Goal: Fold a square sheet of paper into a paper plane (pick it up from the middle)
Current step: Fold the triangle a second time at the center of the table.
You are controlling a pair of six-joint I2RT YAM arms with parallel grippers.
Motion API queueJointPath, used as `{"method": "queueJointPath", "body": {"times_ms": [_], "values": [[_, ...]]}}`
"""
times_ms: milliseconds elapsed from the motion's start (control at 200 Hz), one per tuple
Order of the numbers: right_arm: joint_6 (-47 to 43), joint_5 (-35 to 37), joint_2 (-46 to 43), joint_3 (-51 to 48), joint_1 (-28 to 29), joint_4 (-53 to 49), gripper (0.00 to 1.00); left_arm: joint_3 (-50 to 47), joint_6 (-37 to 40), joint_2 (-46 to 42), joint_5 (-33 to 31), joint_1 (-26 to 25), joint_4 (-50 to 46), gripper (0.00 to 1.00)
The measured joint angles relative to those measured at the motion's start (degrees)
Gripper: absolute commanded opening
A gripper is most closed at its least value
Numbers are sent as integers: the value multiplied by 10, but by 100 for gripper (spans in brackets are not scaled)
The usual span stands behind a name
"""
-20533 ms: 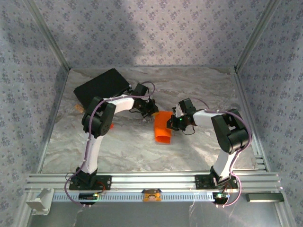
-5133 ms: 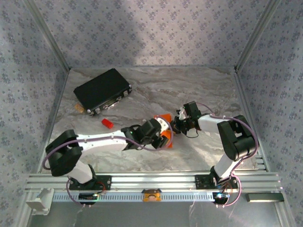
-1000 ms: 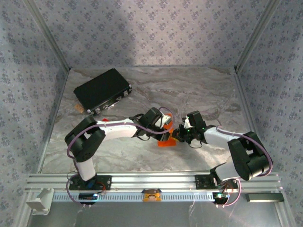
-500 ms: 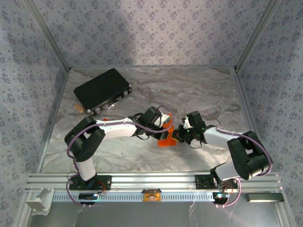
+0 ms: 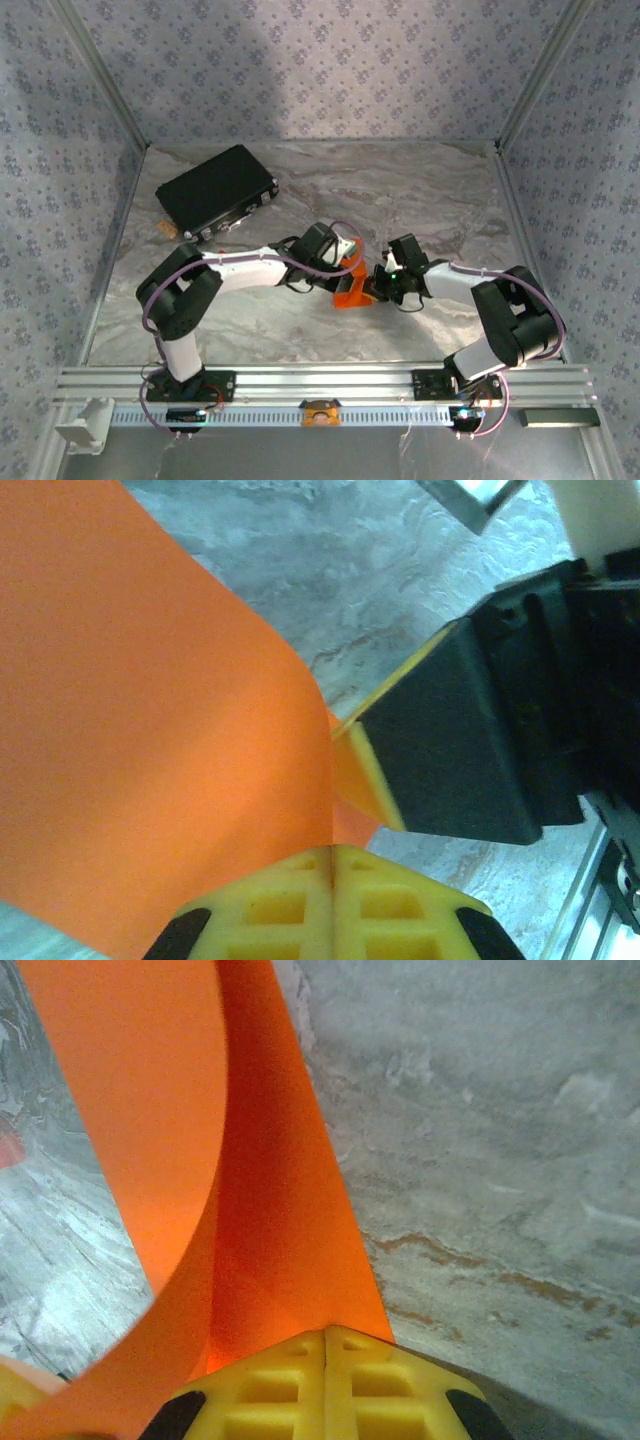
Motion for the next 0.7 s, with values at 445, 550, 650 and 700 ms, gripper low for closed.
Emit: {"method": "queueJointPath", "body": {"times_ms": [445,550,650,700], "values": [[-10,2,0,2,0,-6,0,0,12,29,-5,26,0,0],[-10,2,-1,2,0,-8,0,2,17,41,-9,26,-4,0],[-10,3,-1,3,0,-10,0,3,21,48,-13,27,-9,0],[-10,4,-2,3,0,-11,0,3,21,49,-16,27,-10,0]]}}
